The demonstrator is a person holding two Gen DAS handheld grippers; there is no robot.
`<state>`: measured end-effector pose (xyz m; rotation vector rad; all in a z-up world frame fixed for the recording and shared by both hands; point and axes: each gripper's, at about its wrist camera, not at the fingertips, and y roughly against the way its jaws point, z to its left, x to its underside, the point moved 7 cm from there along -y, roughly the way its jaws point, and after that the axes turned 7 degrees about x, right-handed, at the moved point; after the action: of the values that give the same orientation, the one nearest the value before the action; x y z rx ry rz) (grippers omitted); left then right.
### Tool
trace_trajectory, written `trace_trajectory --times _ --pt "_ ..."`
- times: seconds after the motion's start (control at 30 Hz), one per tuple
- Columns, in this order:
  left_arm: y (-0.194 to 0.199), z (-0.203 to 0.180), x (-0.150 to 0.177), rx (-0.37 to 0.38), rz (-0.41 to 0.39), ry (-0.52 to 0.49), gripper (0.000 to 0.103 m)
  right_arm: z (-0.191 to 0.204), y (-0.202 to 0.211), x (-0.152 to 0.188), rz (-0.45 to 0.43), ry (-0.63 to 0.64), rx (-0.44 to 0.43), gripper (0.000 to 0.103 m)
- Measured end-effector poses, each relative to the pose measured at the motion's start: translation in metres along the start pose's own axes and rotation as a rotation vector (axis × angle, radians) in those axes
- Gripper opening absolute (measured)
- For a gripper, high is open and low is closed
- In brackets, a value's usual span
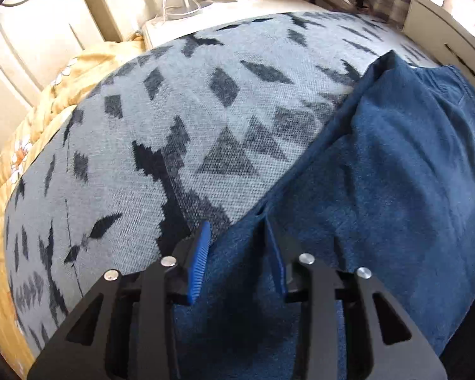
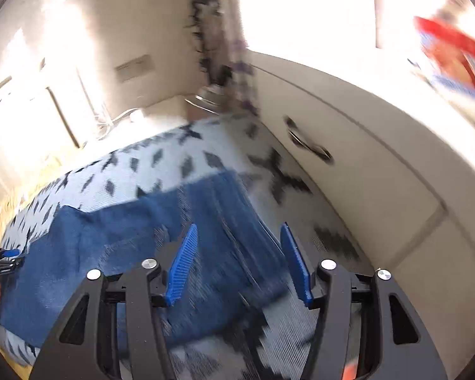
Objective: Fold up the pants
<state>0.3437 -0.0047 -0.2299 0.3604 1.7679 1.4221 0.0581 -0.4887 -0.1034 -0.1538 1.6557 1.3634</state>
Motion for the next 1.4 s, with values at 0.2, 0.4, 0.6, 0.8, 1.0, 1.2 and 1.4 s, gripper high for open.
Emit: trace_trajectory --times 0.2,0.4,0.6,0.8,1.0,1.2,1.4 --pt "0.016 0.054 0.003 -0.276 -0.013 0.136 0.017 0.058 -0.083 -0.029 0.071 0.177 -0.020 0.073" --pt "0.017 -0.066 -0.044 0.171 -0.246 0.059 0.052 0.061 -0.145 -0.011 0.124 0.300 0.126 0.065" --pt "-0.037 -0.080 -0.046 0.110 -0.246 0.057 0.052 0.057 -0.149 0.001 0.039 0.348 0.179 0.067" --pt "-0.011 0.035 0.008 -0.079 -0.261 0.329 0.072 0.054 -0.150 0.004 0.027 0.317 0.185 0.067" --pt "0.053 0.101 0.059 -0.079 -0.409 0.543 0.067 0.045 -0.158 0.003 0.072 0.241 0.126 0.073" --pt "0.044 0.090 0.116 -0.098 -0.264 0.383 0.080 0.046 -0.158 0.004 0.072 0.240 0.137 0.076" --pt "0.063 0.173 0.207 -0.182 -0.240 0.591 0.078 0.047 -0.157 0.005 0.060 0.259 0.166 0.077"
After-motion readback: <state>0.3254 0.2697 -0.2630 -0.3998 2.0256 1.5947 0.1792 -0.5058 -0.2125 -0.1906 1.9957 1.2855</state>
